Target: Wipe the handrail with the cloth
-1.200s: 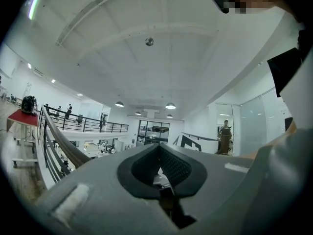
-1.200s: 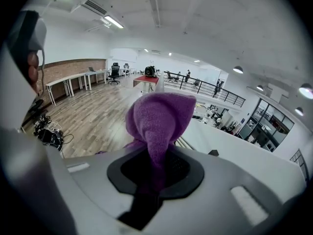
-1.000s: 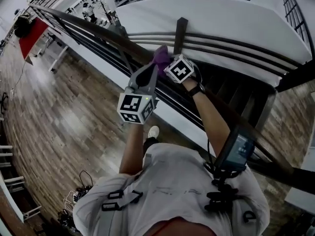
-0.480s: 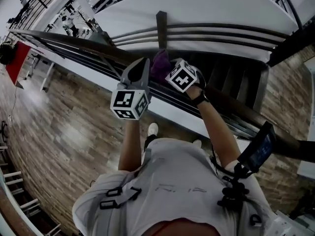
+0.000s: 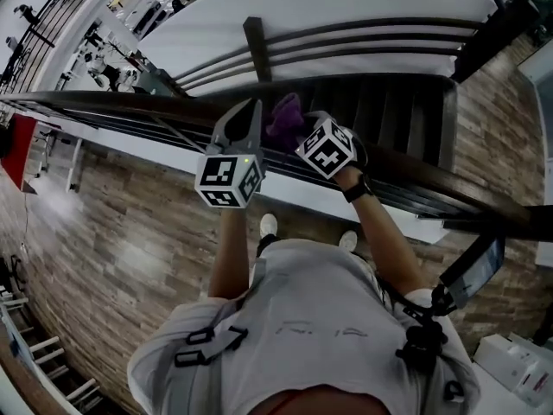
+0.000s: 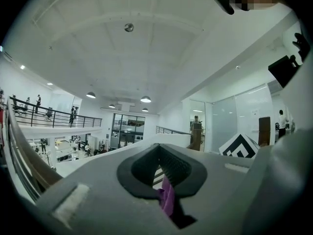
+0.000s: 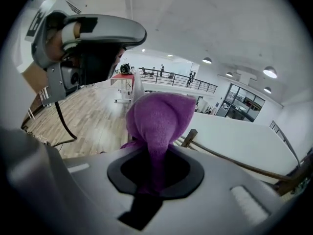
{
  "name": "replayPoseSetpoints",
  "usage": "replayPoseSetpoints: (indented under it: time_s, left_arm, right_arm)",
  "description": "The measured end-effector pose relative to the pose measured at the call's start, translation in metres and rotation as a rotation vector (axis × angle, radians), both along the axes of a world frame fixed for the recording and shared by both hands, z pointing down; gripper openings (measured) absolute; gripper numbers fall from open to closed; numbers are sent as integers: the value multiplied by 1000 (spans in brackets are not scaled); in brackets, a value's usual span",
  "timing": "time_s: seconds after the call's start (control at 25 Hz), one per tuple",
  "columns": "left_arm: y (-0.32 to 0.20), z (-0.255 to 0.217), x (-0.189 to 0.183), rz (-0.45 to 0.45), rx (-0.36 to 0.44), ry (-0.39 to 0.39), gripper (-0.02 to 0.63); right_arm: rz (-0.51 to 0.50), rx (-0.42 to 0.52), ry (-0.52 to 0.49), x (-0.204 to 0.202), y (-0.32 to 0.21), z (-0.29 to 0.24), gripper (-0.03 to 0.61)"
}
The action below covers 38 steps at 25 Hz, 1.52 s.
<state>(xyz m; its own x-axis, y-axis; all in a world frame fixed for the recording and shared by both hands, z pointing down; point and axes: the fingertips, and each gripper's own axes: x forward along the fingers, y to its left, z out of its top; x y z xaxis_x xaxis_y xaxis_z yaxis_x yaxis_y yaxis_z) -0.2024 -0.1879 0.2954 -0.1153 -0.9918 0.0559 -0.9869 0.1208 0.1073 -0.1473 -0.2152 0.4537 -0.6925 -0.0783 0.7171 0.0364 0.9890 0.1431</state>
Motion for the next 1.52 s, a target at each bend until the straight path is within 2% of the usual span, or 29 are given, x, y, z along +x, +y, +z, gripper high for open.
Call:
replayPoseSetpoints:
  time_s: [0.32, 0.56, 0.84, 1.32, 1.52]
  left_arm:
    - [-37, 6, 49, 128, -6, -2, 0]
    - [-63, 7, 87, 256, -21, 4, 0]
    - [-88, 9, 136, 377, -23, 3, 0]
    - [-111, 10, 239, 602, -31, -1, 0]
    - [-115, 15, 276, 672, -39, -6, 0]
  right_arm:
    - [97, 25, -4, 56, -12, 4, 55]
    - [217, 65, -2, 105, -26, 2, 55]
    - [359, 63, -11, 162, -48, 4, 55]
    - [620, 97, -76, 270, -79, -2, 57]
    - [732, 152, -158, 314, -100, -6, 57]
